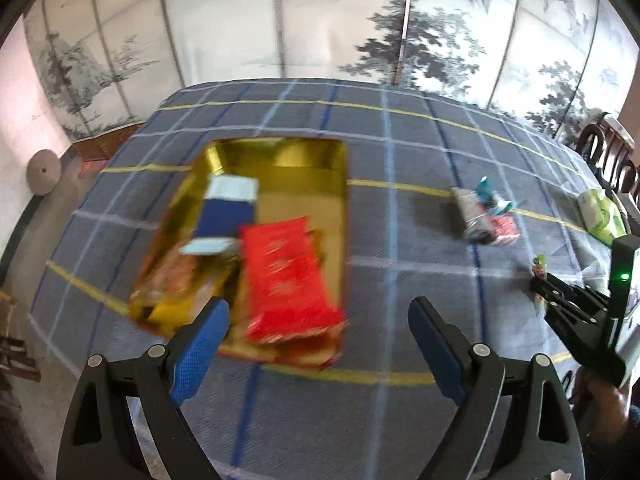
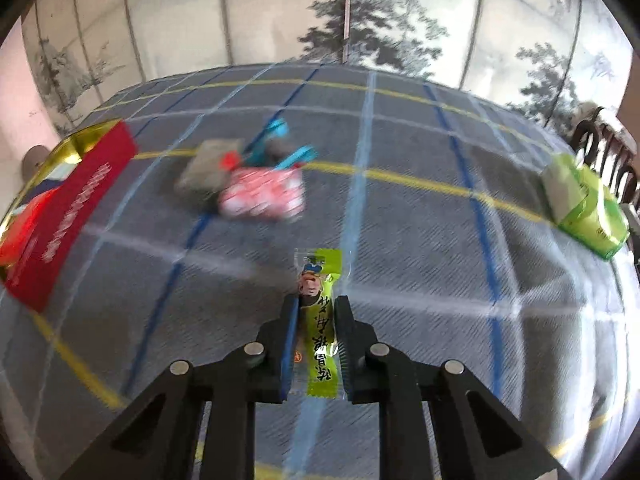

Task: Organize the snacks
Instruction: 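Grasp the green stick snack with the right tool and lift it, then grasp the clear bag of dark snacks with the left tool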

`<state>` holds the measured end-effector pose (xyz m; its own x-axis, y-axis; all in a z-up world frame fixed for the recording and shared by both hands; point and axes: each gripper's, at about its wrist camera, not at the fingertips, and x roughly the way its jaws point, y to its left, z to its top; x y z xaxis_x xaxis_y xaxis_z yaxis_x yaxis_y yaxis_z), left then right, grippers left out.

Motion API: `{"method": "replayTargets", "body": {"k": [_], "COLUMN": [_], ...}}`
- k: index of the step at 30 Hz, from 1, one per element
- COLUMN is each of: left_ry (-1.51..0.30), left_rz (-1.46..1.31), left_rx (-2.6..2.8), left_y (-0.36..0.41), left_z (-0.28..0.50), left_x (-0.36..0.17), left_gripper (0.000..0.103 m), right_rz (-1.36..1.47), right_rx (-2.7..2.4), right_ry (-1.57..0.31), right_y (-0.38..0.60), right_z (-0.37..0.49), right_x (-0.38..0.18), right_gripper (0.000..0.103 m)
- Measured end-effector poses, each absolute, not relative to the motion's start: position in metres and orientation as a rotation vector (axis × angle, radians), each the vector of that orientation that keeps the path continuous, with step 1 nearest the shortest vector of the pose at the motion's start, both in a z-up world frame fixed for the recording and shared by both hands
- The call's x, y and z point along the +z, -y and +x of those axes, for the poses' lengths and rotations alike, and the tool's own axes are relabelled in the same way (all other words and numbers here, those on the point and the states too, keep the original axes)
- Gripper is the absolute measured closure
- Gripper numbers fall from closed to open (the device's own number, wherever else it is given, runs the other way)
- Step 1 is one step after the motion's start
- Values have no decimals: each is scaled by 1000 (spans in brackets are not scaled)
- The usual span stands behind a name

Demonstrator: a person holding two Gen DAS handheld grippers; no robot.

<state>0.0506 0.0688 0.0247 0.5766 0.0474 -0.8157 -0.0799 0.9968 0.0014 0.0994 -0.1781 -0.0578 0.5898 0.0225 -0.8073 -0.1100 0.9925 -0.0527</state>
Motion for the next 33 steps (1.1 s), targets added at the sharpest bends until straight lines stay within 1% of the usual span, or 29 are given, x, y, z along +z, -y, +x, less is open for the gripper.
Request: {"method": "replayTargets", "body": {"k": [6, 13, 20, 24, 25, 27, 28, 29, 31, 33], "left_ry": [-965, -1002, -1020, -1023, -1029, -1042, -1050, -1057, -1080, -1091], "left_rz": [-39, -26, -55, -75, -75, -75, -75, -79, -78, -75], "left_rx": [34, -5, -62, -89, -91, -92, -95, -97, -94, -102], "left_y": [-32, 1, 28, 41, 44, 48, 50, 52, 56, 61], "left_z": [92, 127, 155, 172, 176, 184, 188, 191, 198, 202], "left_x": [18, 6, -3, -8, -10, -14, -16, -18, -24, -28], "left_gripper": [14, 14, 14, 16, 18, 24, 32, 34, 37, 37], "right_rz": [-152, -115, -104, -87, -83, -79, -79, -80, -79, -78], "right_rx": [39, 17, 22, 30, 32, 34, 34, 34, 34, 35], "right_ry": [-874, -880, -880, -882, -882, -882, -882, -882, -883, -883], "right_y": [201, 227, 229, 231, 232, 233, 233, 233, 234, 234], "right_z": [132, 157, 159, 156, 156, 156, 156, 156, 156, 156], "right_x": [-62, -63, -63, -63, -63, -63, -63, -63, -63, -63], "right_gripper": [85, 85, 85, 84, 84, 84, 84, 84, 84, 84]}}
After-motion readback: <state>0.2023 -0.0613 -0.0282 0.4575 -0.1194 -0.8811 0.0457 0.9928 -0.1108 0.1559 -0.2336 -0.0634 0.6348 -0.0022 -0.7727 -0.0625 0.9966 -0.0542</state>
